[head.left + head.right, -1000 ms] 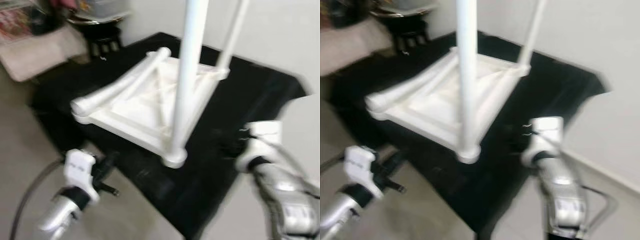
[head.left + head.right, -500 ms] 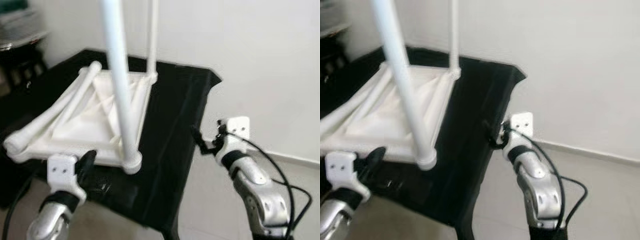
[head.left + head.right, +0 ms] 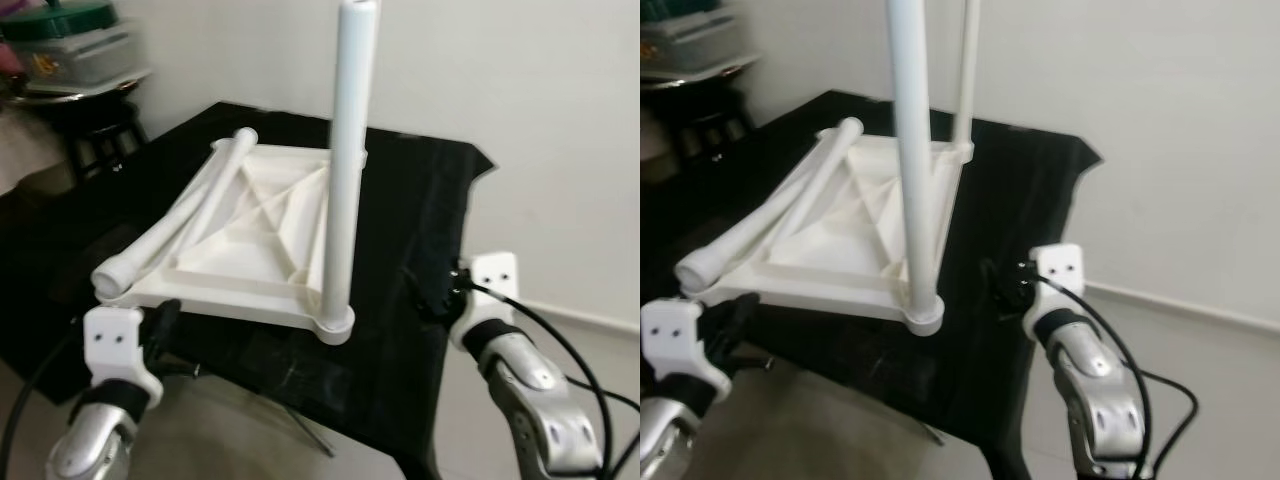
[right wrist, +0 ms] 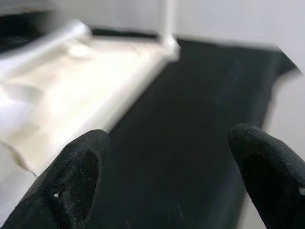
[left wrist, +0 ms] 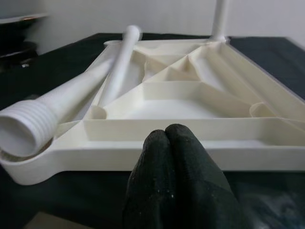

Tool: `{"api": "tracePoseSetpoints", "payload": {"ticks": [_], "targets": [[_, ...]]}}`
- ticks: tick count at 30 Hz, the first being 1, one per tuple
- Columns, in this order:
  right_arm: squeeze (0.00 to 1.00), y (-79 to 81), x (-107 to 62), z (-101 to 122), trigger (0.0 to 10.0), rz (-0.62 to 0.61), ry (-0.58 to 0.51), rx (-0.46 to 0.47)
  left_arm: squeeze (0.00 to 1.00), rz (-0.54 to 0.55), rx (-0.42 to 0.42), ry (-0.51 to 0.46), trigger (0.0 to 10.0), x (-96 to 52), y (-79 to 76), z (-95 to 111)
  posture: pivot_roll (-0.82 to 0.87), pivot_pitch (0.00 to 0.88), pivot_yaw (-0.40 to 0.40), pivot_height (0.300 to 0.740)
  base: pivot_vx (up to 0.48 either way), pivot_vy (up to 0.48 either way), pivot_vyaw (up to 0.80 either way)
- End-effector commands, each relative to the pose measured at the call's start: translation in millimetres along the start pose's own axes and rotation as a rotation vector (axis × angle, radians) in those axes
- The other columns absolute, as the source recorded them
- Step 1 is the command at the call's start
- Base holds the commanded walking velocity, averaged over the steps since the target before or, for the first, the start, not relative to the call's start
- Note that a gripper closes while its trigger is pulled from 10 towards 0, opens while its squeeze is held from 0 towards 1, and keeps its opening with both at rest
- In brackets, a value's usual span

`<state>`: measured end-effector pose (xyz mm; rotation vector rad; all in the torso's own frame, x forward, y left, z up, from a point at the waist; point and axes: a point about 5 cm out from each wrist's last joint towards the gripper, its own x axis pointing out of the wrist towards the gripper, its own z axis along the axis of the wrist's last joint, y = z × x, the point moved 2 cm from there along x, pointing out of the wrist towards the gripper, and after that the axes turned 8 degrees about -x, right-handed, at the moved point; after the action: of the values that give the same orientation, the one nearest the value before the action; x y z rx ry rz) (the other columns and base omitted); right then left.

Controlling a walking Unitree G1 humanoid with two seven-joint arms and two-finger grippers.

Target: Building children table

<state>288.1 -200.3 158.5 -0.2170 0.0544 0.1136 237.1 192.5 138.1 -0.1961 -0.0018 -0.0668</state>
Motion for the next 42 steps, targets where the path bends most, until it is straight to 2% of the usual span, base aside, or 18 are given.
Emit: {"api": "tracePoseSetpoints", "payload": {"ticks": [1, 6, 10, 14, 22, 27, 35, 36, 38, 41, 42], "targets": [[0.0, 1.8, -0.5, 1.0, 10.0, -0.022, -0.008, 0.017, 0.0, 0.02, 0.019, 0.013, 10.0, -1.0, 6.2, -1.4, -0.12, 0.059, 0.011, 0.74, 0.0, 0.48, 0.0], [0.0, -5.2, -7.5, -12.5, 10.0, -0.071, 0.047, 0.057, 0.0, 0.009, 0.02, 0.012, 10.0, -0.3, 5.5, -1.4, -0.13, 0.059, 0.01, 0.74, 0.0, 0.48, 0.0], [0.0, -0.8, -11.1, -15.7, 10.0, -0.037, 0.06, 0.066, 0.0, 0.005, 0.02, 0.013, 10.0, -0.1, 5.4, -1.6, -0.13, 0.06, 0.01, 0.74, 0.0, 0.48, 0.0], [0.0, 10.2, -23.3, -28.4, 10.0, 0.004, 0.109, 0.086, 0.0, -0.005, 0.012, 0.008, 10.0, 0.7, 4.9, -1.5, -0.14, 0.061, 0.003, 0.74, 0.0, 0.463, 0.0], [0.0, 9.6, -23.3, -36.3, 10.0, -0.012, 0.16, 0.06, 0.0, -0.02, 0.014, 0.0, 10.0, 0.4, 2.4, -0.7, -0.14, 0.061, 0.002, 0.74, 0.0, 0.103, 0.0], [0.0, 12.9, -7.9, -23.9, 10.0, 0.029, 0.102, 0.069, 0.0, -0.028, 0.008, -0.003, 10.0, 0.6, 1.3, 0.4, -0.13, 0.064, 0.007, 0.74, 0.0, 0.0, 0.0], [0.0, 10.4, 18.9, -1.6, 10.0, 0.005, 0.022, 0.083, 0.0, -0.05, -0.006, -0.006, 10.0, 0.7, -1.9, 1.1, -0.11, 0.068, 0.008, 0.74, 0.0, 0.0, 0.0], [0.0, 6.3, 25.2, 1.7, 10.0, -0.021, 0.014, 0.094, 0.0, -0.058, -0.009, -0.006, 10.0, 0.4, -2.9, 1.4, -0.1, 0.071, 0.004, 0.74, 0.0, 0.0, 0.0], [0.0, 6.3, 25.2, 1.7, 10.0, -0.021, 0.014, 0.094, 0.0, -0.058, -0.009, -0.006, 10.0, 0.4, -2.9, 1.4, -0.1, 0.071, 0.004, 0.74, 0.0, 0.0, 0.0], [0.0, -13.1, 36.9, 4.4, 10.0, -0.113, 0.013, 0.104, 0.0, -0.068, -0.013, -0.009, 10.0, -0.9, -5.0, 2.5, -0.1, 0.077, 0.006, 0.74, 0.0, 0.0, 0.0], [0.0, -24.4, 38.2, 2.3, 10.0, -0.168, 0.028, 0.107, 0.0, -0.068, -0.013, -0.01, 10.0, -1.2, -5.4, 2.7, -0.1, 0.078, 0.003, 0.74, 0.0, 0.0, 0.0]]}}
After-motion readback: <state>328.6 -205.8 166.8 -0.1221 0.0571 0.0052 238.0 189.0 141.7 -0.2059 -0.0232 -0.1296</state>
